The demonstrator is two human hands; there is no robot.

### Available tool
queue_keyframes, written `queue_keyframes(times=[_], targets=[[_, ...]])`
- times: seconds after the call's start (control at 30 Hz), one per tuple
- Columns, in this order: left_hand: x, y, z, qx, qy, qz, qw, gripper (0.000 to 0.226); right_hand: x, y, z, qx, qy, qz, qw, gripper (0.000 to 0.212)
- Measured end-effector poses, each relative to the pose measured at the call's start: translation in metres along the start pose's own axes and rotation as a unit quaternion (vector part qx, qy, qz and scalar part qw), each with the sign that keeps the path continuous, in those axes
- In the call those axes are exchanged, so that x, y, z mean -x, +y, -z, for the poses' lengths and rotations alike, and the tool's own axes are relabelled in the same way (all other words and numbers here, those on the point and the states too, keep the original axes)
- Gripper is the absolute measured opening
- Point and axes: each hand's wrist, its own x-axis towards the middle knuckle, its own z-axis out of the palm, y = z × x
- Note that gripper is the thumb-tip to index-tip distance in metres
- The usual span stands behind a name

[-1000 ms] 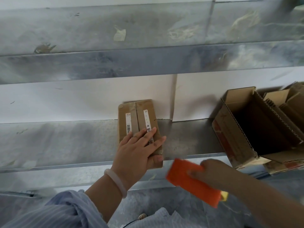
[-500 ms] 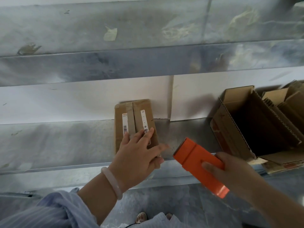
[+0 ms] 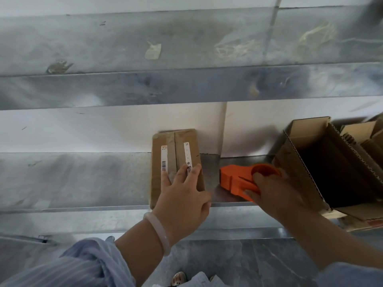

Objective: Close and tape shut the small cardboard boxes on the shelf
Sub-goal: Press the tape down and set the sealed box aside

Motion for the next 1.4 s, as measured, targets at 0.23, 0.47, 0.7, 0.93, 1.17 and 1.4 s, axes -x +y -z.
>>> queue_keyframes(times=[0.23, 0.47, 0.7, 0.93, 1.17, 1.4], targets=[[0.0, 0.004, -0.003, -0.016, -0.003, 0.011, 1.0, 0.031, -0.01, 0.0, -0.011, 0.007, 0.034, -0.036, 0.999, 0.034], [-0.005, 0.006, -0.018, -0.018, 0.053, 0.02, 0.998, 0.014, -0.014, 0.008, -0.027, 0.015, 0.091, -0.015, 0.996, 0.071], [0.016, -0.024, -0.012, 0.221, 0.158, -0.055, 0.961, 0.059, 0.023, -0.036, -0.009, -0.272, 0.252, -0.007, 0.928, 0.064], [0.053, -0.019, -0.045, 0.542, 0.283, 0.227, 0.758, 0.058, 0.049, -0.137, -0.001, -0.72, -0.006, -0.051, 0.692, 0.061], [0.04, -0.001, -0.061, 0.679, 0.252, 0.252, 0.642, 0.057, 0.043, -0.173, 0.017, -0.746, 0.019, -0.107, 0.657, 0.047], [0.037, 0.001, -0.061, 0.708, 0.262, 0.284, 0.591, 0.024, 0.042, -0.18, 0.014, -0.739, 0.068, -0.149, 0.653, 0.031]])
